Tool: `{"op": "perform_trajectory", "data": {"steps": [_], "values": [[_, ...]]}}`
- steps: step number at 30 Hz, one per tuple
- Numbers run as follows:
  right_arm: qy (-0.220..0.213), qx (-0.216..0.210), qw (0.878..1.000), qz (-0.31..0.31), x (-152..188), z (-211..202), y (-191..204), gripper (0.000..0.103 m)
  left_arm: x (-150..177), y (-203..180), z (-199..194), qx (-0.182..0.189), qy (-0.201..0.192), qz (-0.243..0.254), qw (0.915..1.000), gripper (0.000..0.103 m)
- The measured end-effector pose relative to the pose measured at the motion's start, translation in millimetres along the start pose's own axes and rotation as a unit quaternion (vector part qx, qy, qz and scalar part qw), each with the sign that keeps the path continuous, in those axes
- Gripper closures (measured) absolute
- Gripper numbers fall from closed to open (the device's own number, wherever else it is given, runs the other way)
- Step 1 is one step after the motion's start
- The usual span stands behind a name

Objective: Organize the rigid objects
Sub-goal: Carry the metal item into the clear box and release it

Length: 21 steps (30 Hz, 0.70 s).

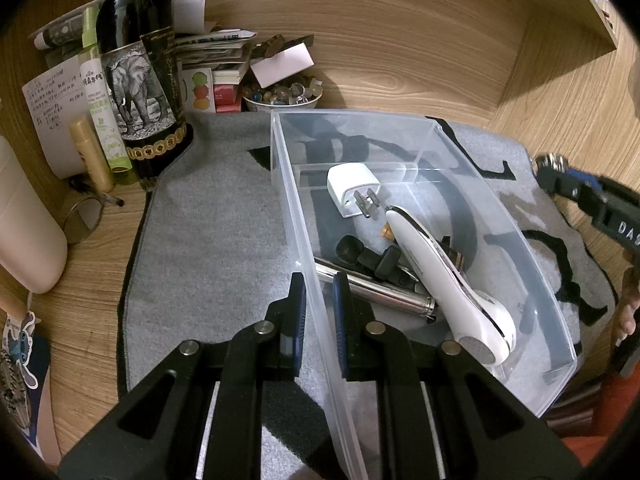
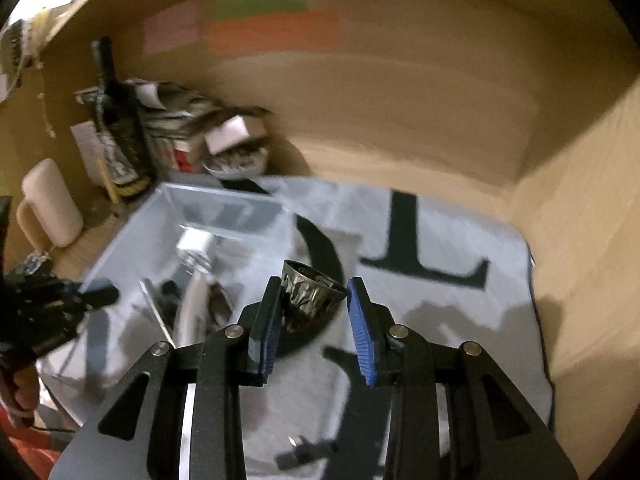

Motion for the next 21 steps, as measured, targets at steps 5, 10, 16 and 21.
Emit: {"op": "perform_trajectory", "data": {"steps": [5, 10, 16, 21], "values": [[-0.003, -0.026, 0.999, -0.030, -9.0, 5.6, 30.1, 0.073, -0.2, -0.1, 0.1, 0.000, 0.000, 0.000, 1.0000, 0.090], [0.016, -0.047, 0.997, -0.064, -5.4, 19.6, 59.2, 0.073, 0.3, -0.7, 0.9, 0.001, -0.001, 0.000, 1.0000, 0.090], [0.056, -0.065, 0.991, -0.101, 9.7, 40.4, 86.3, 0.073, 0.3, -0.7, 0.9, 0.001, -0.001, -0.001, 1.0000, 0.090], [0.083, -0.058, 0.989, -0.106, 19.7, 54.0, 86.7, 0.073, 0.2, -0.7, 0.9, 0.001, -0.001, -0.001, 1.0000, 0.090]]}}
Point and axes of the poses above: each gripper's, at about its wrist camera, not at the fingertips, and z roughly the way its jaws point, y to its left, x to its underside, the point moved 10 cm from there along z, roughly the way its jaws point, and after that the axes turned 8 degrees about z, right-handed, at the moved point
